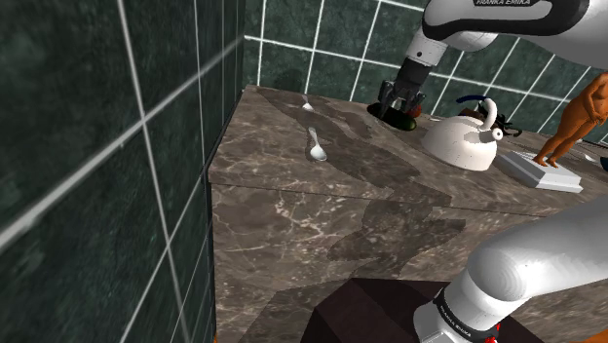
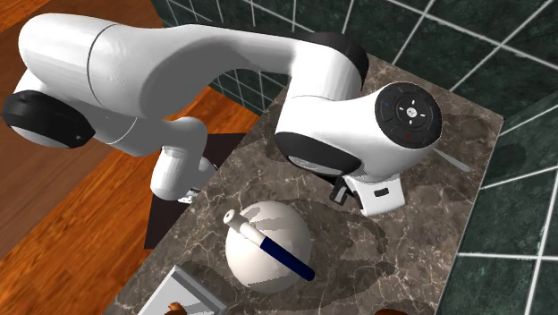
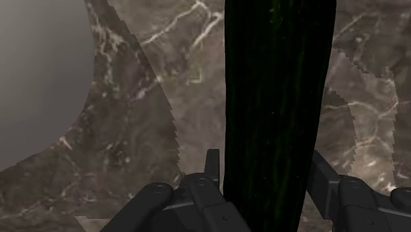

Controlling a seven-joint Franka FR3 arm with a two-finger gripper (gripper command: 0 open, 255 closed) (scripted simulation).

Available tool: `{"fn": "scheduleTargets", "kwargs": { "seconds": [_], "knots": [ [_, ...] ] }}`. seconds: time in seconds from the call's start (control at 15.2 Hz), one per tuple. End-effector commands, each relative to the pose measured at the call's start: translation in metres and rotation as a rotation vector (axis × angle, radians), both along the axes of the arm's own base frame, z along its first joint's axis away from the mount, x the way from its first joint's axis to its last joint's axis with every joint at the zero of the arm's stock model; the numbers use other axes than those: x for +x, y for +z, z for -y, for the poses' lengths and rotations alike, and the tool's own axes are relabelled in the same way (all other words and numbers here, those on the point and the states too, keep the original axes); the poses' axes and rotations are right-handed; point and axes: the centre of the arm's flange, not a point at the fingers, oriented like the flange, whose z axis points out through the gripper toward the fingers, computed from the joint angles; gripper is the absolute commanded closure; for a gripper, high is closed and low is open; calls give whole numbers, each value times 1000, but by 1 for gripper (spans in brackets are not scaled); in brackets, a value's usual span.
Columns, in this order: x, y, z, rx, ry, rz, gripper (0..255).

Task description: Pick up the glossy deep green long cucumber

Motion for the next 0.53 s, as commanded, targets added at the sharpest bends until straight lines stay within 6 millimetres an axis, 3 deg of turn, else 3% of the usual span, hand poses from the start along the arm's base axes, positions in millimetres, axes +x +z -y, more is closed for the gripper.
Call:
{"fn": "scheduleTargets", "kwargs": {
  "seconds": [0.0,0.33,0.46],
  "knots": [
    [0,10,0,0,0,0,255],
    [0,37,0,0,0,0,255],
    [0,38,0,0,0,0,255]
  ]
}}
